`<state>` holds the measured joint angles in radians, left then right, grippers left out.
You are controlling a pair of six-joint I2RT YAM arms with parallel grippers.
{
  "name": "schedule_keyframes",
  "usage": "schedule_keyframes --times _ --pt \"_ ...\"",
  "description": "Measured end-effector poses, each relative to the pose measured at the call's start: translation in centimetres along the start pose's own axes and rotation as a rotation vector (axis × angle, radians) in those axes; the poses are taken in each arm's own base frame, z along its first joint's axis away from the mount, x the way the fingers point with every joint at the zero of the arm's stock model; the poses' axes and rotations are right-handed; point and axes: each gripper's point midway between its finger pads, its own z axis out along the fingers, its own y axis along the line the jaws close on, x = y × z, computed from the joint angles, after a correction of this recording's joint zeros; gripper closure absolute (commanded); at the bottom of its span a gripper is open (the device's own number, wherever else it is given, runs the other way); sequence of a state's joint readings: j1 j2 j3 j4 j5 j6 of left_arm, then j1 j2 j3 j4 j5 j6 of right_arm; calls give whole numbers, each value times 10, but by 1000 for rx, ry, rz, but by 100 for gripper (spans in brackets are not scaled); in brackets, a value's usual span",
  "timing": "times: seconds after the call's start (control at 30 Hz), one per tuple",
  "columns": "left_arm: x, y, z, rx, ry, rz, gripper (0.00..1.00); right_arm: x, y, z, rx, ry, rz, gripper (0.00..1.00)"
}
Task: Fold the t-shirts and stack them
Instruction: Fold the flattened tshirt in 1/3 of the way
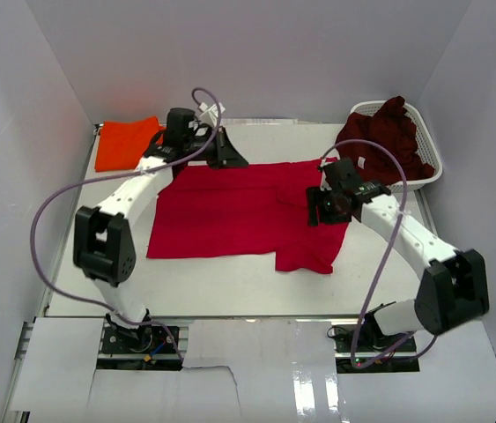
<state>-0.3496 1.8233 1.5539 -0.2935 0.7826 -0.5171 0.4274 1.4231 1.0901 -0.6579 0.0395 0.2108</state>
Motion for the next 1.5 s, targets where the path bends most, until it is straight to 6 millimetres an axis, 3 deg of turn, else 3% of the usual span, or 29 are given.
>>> schedule_keyframes --times 0.07,0.13,0.33,0.43,0.5,0.87,1.13,1.5 --pt "15 -4 -24 -19 -19 10 97 7 0 -12 -9 -32 18 32" --pt "38 1 -33 -33 1 -11 99 17 -1 -17 -10 -34 39 32" --pt "131 54 -19 -78 161 -178 100 63 -10 5 18 88 99 35" --pt "159 66 -18 -97 207 -230 100 73 -16 15 31 133 130 43" --pt "162 68 -17 -94 205 -228 100 70 -22 24 38 134 144 50" --pt "157 76 -12 -111 150 -196 100 57 -29 58 59 165 169 51" --pt "170 93 -6 -139 150 -244 100 56 -31 75 67 198 167 53" --pt "195 119 6 -199 181 -286 100 34 -37 86 64 178 169 52"
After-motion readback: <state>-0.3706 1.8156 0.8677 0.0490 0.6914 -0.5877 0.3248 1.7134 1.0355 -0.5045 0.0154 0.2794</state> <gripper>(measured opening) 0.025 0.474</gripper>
